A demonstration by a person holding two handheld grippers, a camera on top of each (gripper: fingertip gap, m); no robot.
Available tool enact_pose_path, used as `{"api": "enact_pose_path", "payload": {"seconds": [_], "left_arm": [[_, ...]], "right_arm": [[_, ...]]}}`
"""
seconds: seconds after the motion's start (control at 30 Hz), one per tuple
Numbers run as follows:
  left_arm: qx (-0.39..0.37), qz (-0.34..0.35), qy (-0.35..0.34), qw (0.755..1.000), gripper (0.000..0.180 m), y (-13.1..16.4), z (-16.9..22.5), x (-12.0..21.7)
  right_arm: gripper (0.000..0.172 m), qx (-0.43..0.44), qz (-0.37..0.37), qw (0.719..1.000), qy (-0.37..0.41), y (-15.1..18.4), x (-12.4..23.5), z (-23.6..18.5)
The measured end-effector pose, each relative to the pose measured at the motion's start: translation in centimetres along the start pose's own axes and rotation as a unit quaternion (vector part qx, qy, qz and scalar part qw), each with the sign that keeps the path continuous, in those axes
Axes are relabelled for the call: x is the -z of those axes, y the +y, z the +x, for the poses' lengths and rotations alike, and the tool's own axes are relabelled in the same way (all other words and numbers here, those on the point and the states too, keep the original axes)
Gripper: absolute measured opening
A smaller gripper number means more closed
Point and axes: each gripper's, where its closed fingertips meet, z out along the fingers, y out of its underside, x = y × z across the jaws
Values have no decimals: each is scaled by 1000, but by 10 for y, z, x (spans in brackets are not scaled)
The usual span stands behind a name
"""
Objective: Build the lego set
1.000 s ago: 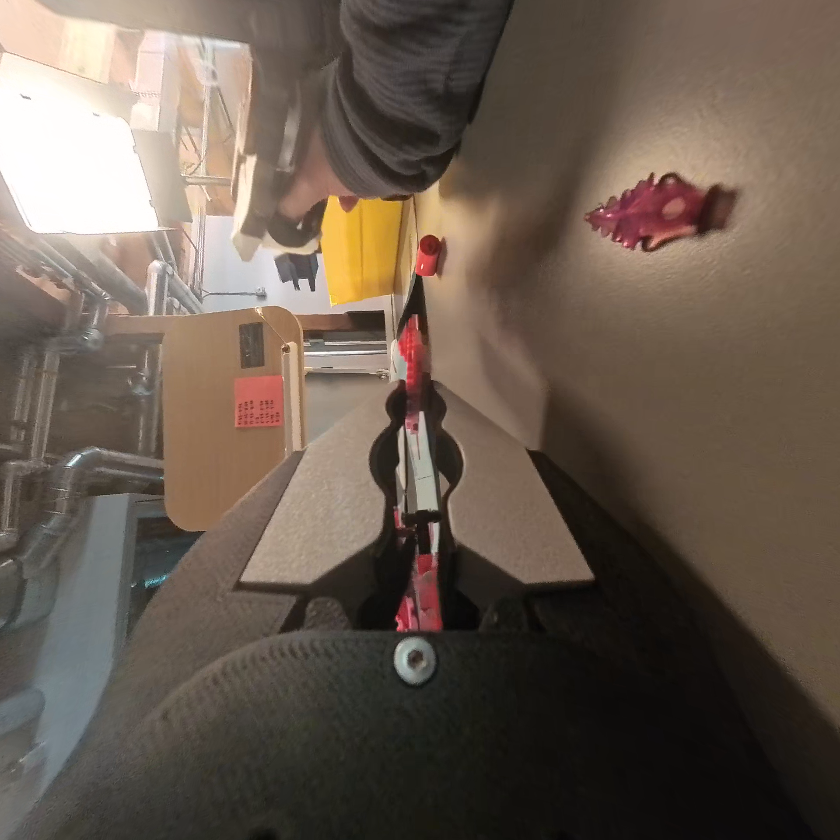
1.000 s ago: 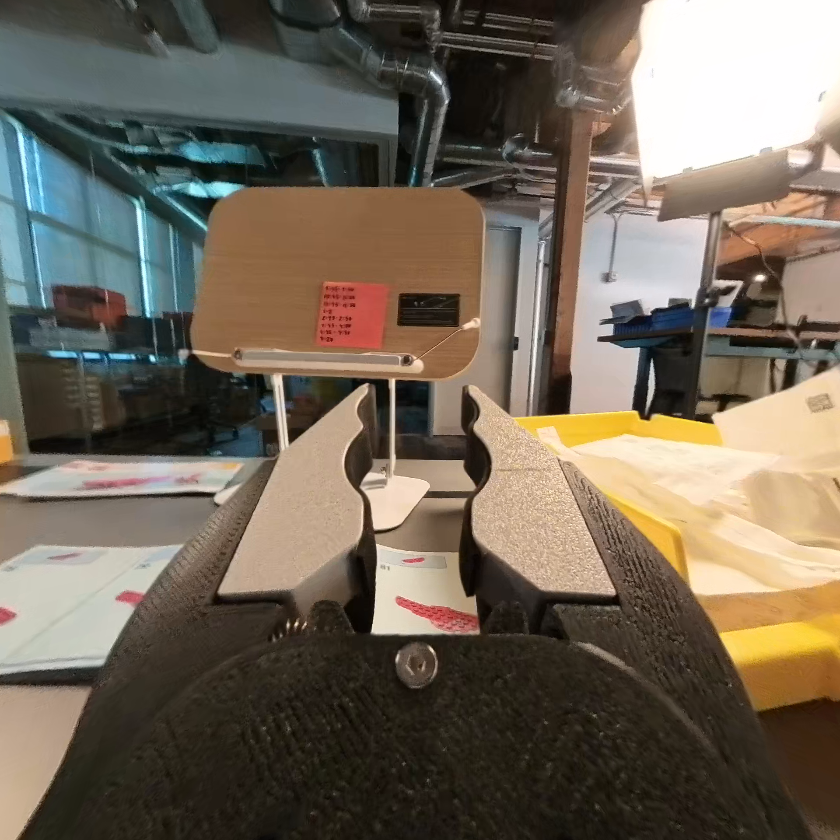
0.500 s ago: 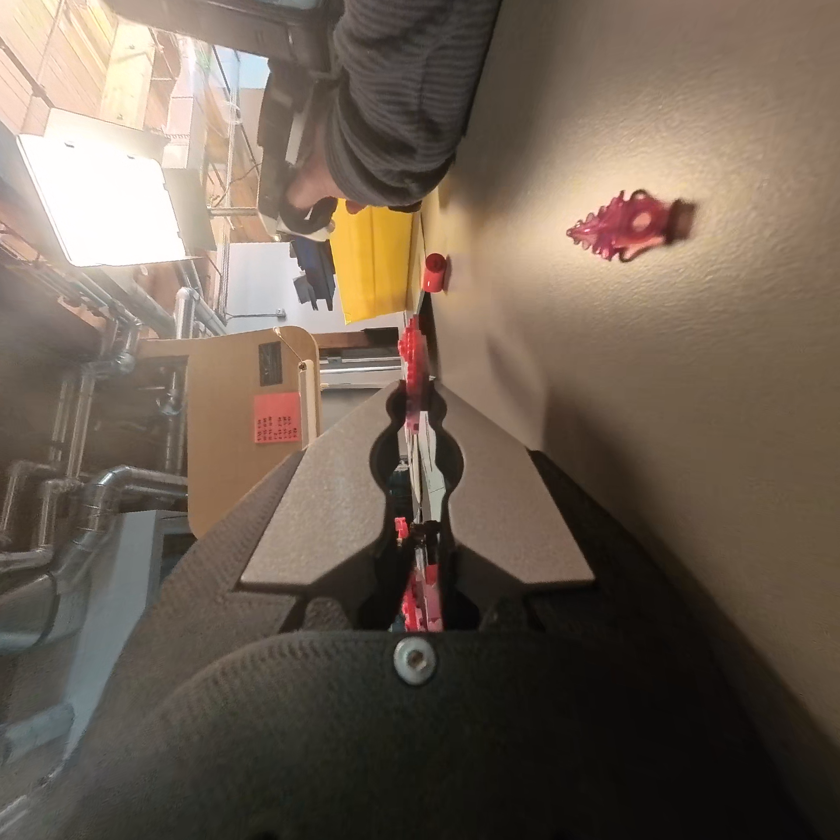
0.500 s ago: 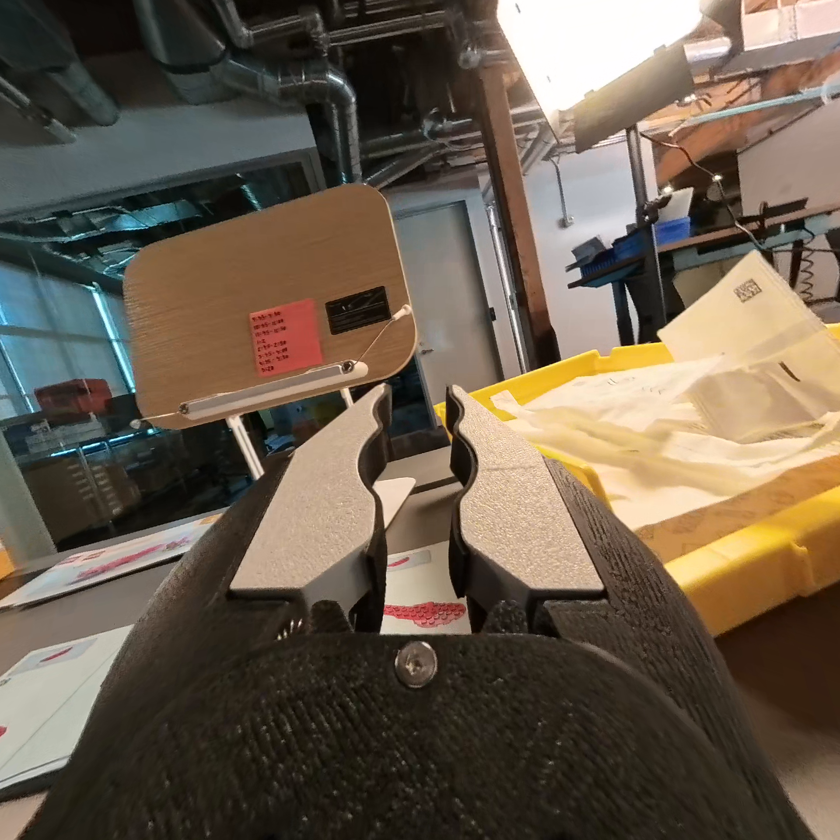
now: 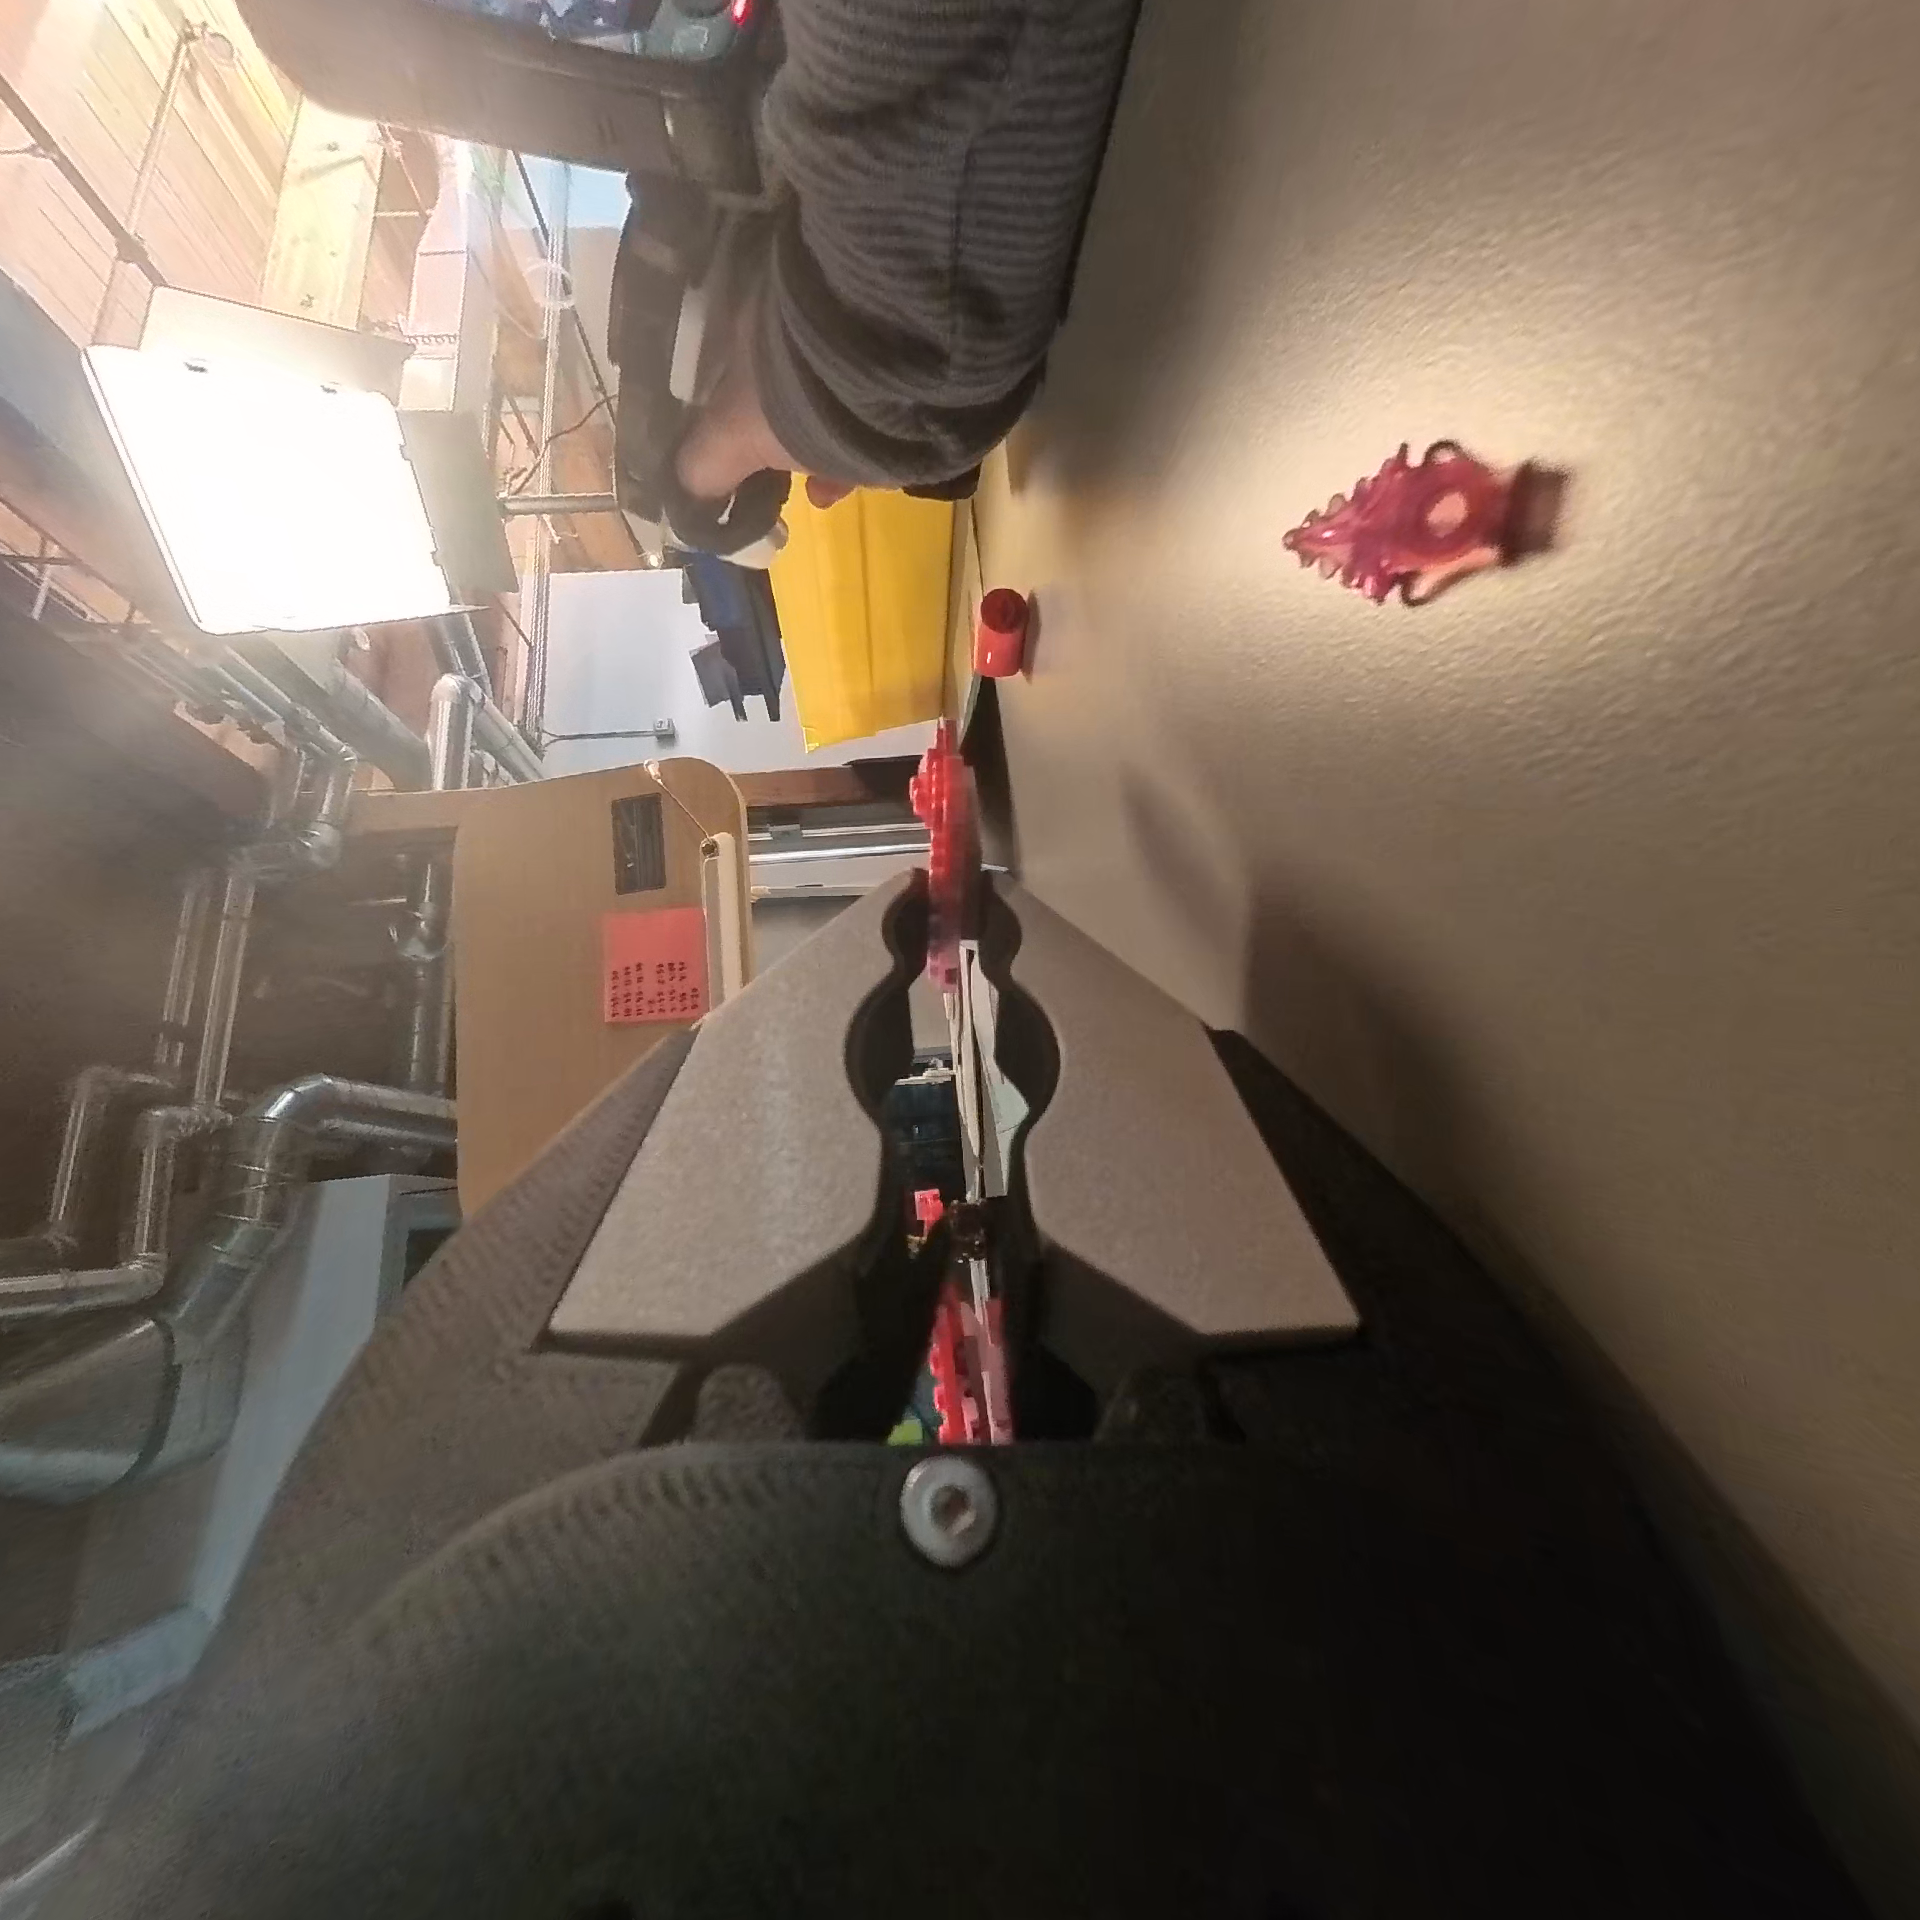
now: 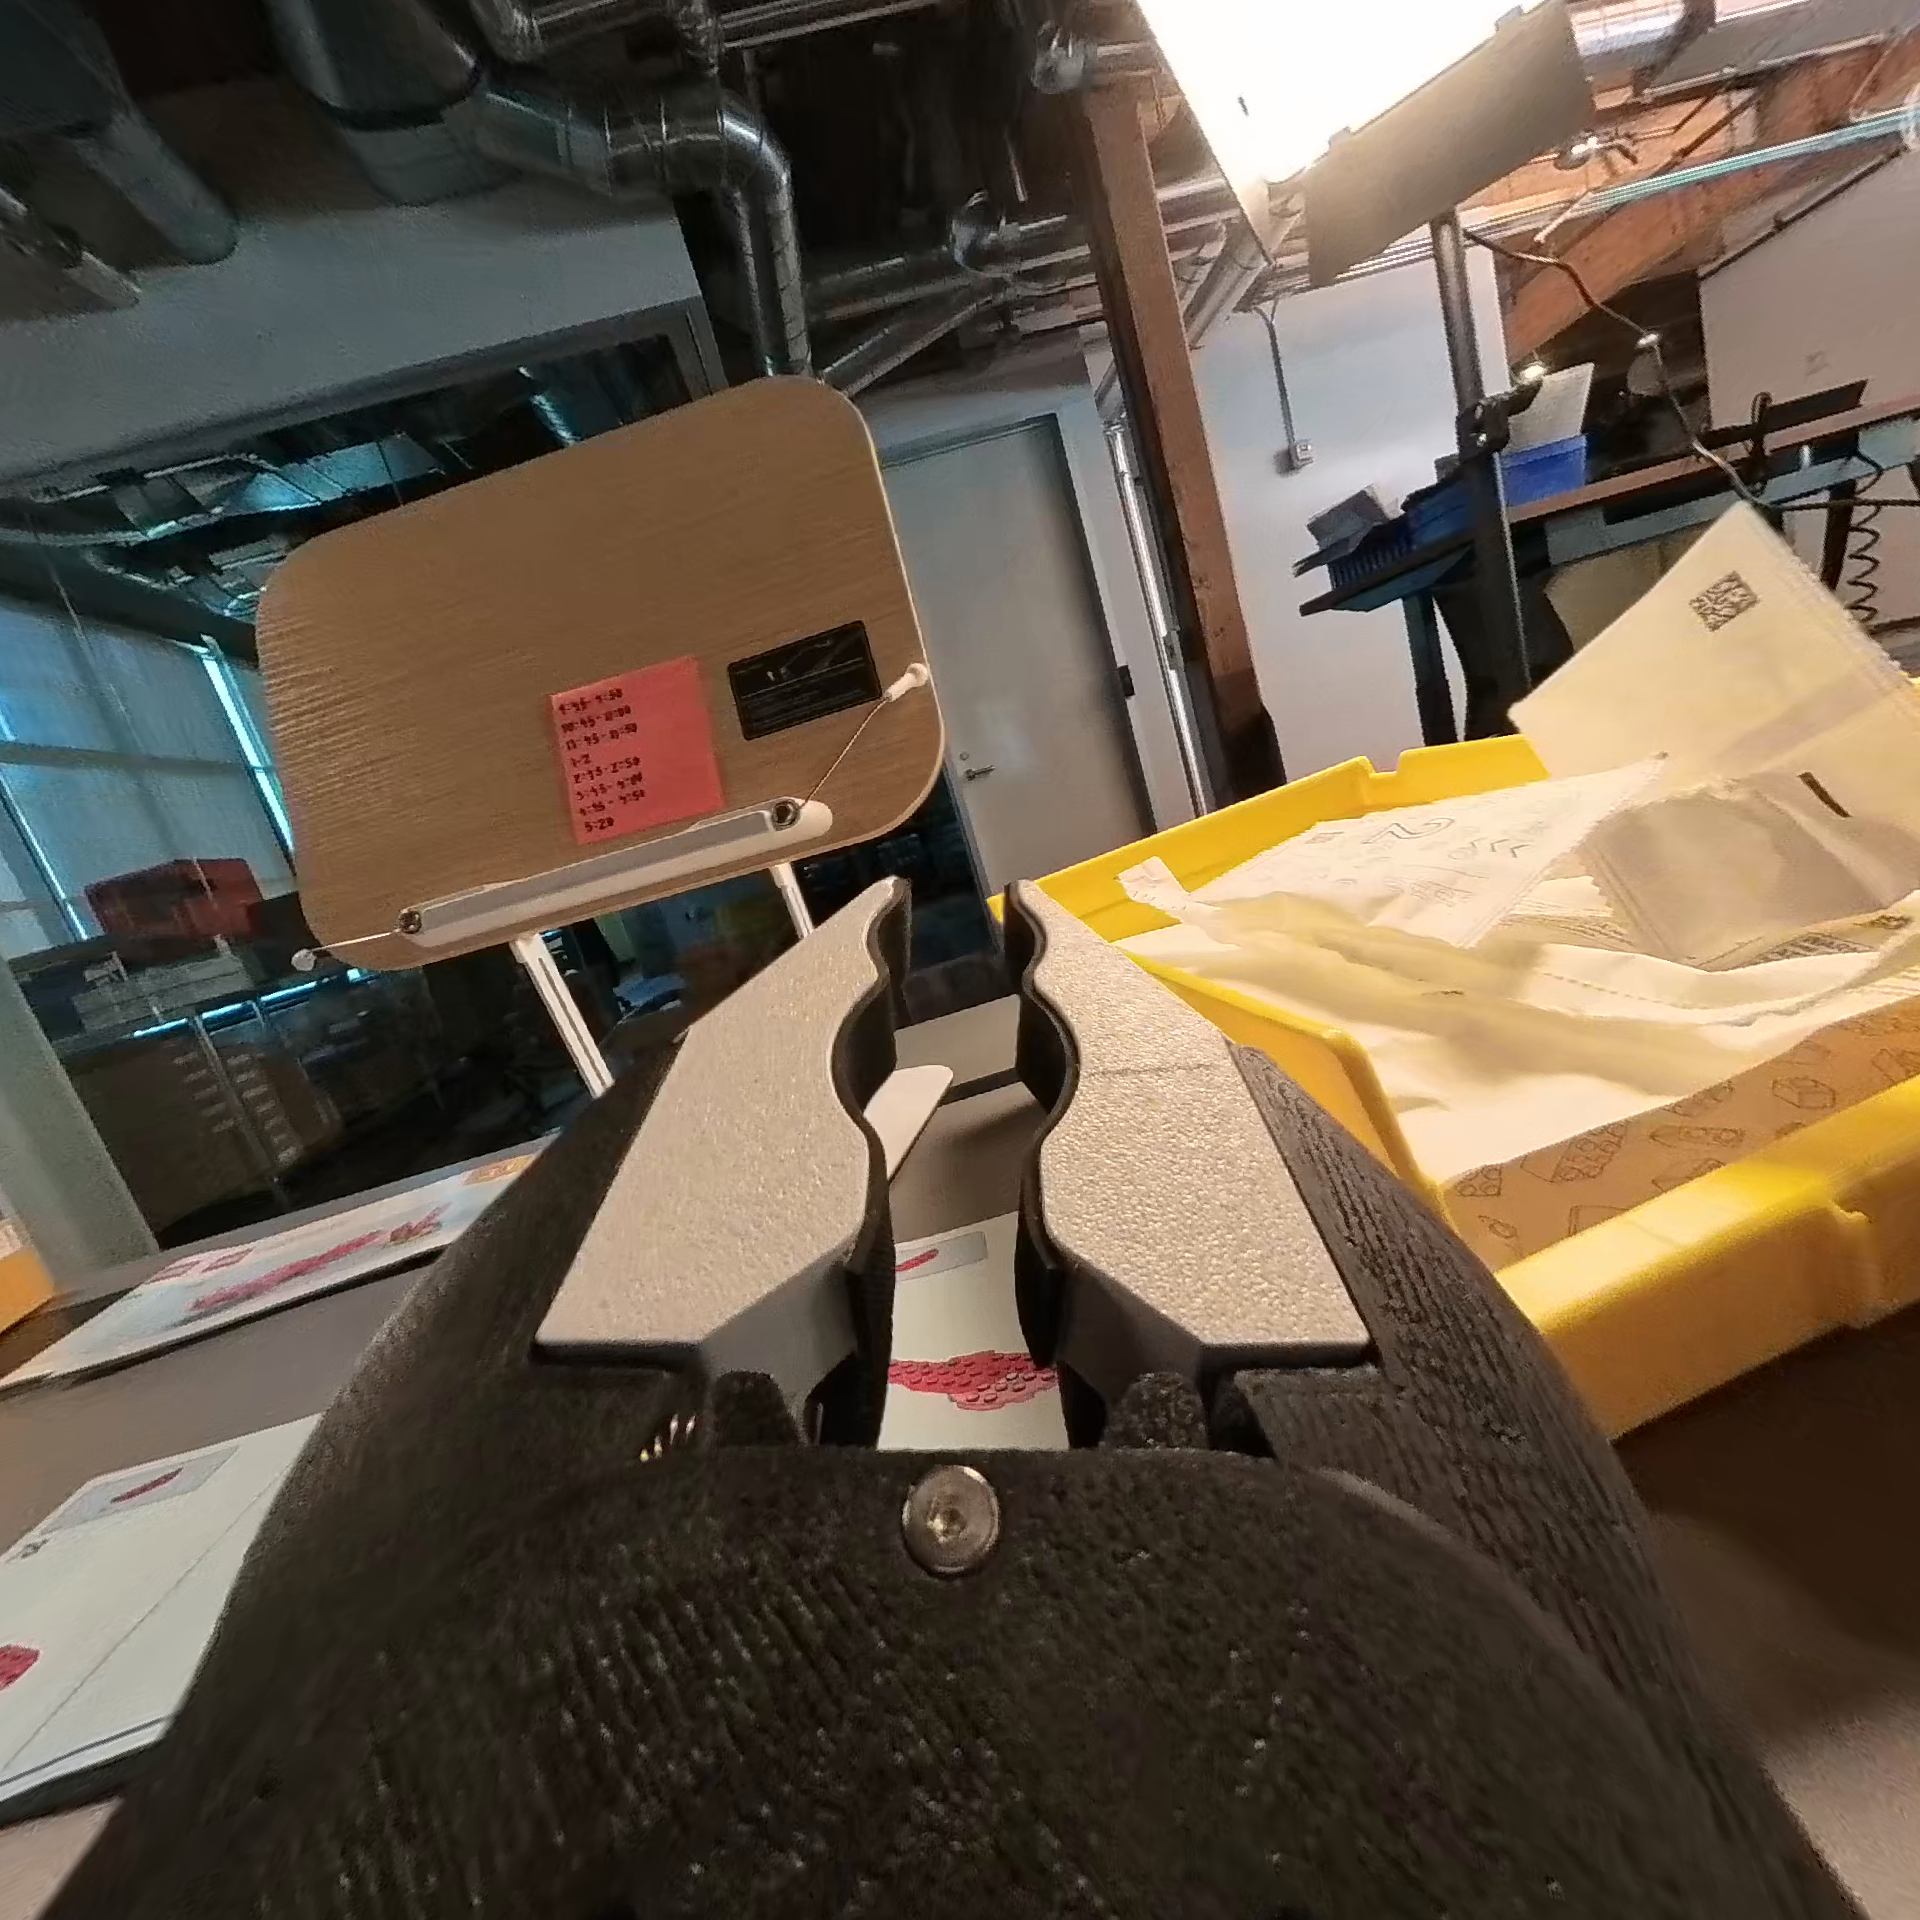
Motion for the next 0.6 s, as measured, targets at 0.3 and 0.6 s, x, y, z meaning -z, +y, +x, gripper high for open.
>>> {"api": "enact_pose_path", "payload": {"seconds": [0.3,0.6], "left_arm": [[-4,-4,10,1000,7,1,3,-1],[11,-8,43,999,7,0,12,-1]], "right_arm": [[11,18,7,1000,1,-4,2,-2],[9,37,10,999,-8,-5,2,-9]]}}
